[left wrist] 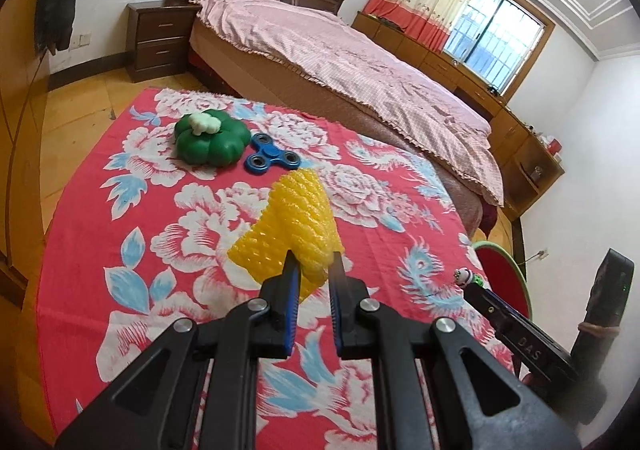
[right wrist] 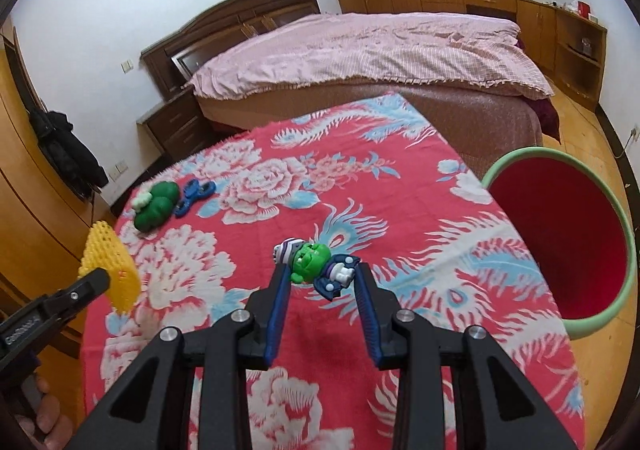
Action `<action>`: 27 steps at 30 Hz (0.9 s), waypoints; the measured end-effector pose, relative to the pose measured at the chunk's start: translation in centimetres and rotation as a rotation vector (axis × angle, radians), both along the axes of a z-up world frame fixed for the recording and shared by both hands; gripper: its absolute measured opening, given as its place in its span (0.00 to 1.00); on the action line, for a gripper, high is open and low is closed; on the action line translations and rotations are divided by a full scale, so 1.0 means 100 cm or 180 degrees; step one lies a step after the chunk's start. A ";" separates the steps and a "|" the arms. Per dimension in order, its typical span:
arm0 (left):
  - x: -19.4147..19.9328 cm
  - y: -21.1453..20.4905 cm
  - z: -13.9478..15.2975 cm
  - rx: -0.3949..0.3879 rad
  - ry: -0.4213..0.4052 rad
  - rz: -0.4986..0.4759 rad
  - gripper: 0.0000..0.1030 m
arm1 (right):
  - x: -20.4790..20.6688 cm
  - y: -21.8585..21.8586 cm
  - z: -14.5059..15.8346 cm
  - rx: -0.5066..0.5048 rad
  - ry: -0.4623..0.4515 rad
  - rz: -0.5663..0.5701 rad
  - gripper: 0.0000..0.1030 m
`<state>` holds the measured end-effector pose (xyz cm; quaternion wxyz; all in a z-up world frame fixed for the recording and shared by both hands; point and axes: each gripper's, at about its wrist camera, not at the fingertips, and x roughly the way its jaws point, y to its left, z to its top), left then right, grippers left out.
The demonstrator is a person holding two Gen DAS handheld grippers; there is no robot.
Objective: Collect trash
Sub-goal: 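Carry the yellow sponge and green keychain with both tools over the bin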
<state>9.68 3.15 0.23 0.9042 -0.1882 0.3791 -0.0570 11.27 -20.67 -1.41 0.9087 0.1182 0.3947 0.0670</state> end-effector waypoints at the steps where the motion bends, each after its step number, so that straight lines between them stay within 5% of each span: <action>1: -0.002 -0.002 0.002 0.0002 -0.0013 -0.0015 0.12 | -0.003 -0.002 0.002 0.0013 -0.0016 -0.0005 0.35; 14: -0.017 -0.060 0.031 -0.0013 -0.0143 -0.0467 0.12 | -0.049 -0.063 0.037 0.0190 -0.0332 -0.0326 0.35; 27: 0.002 -0.148 0.041 0.0086 -0.0107 -0.1041 0.12 | -0.064 -0.147 0.038 0.0315 -0.0397 -0.0828 0.35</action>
